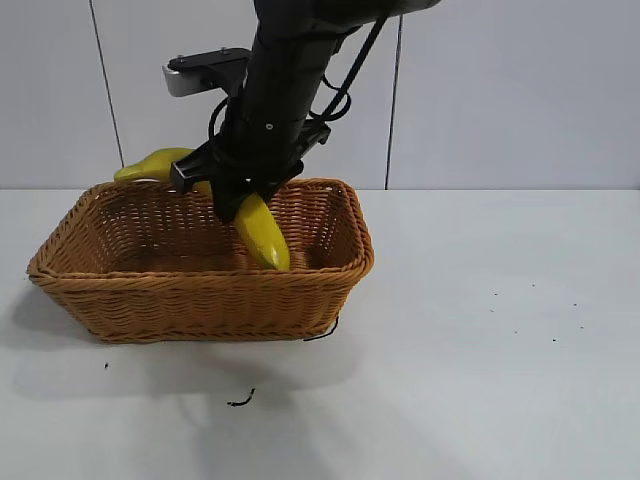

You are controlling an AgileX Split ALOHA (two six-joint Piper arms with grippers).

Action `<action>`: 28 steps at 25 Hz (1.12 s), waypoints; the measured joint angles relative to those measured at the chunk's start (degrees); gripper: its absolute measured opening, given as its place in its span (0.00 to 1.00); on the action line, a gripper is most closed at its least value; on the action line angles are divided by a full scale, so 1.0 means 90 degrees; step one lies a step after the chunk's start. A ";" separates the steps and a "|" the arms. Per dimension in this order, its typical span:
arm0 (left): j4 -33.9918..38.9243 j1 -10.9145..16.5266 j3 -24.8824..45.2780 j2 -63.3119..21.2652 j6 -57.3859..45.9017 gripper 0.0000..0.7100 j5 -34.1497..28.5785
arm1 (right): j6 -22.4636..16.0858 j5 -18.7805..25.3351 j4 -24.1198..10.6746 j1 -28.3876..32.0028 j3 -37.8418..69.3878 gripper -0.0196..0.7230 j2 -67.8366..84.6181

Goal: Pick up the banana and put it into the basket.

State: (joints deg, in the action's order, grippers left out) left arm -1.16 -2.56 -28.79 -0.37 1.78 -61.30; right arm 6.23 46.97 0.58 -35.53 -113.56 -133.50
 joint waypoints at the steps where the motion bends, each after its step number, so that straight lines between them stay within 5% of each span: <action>1: 0.0000 0.0000 0.0000 0.0000 0.0000 0.89 0.0000 | 0.0056 0.0081 0.0000 0.0000 0.0000 0.49 0.0000; 4: 0.0000 0.0000 0.0000 0.0000 0.0000 0.89 0.0000 | 0.0124 0.0250 0.0006 0.0000 0.0000 0.79 0.0049; 7: 0.0000 0.0000 0.0000 0.0000 0.0000 0.89 0.0000 | 0.0118 0.0270 -0.0001 0.0000 0.0000 0.93 0.0231; 17: 0.0000 0.0000 0.0000 0.0000 0.0000 0.89 0.0000 | -0.0455 0.0567 -0.0065 0.0600 -0.0007 0.95 0.0969; 28: 0.0000 0.0000 0.0000 0.0000 0.0000 0.89 0.0000 | -0.0980 0.1589 -0.0065 0.2749 -0.0007 0.95 0.0971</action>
State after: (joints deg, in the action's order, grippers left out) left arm -1.16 -2.56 -28.79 -0.37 1.78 -61.30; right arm -2.58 61.28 0.00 -10.79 -113.63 -124.76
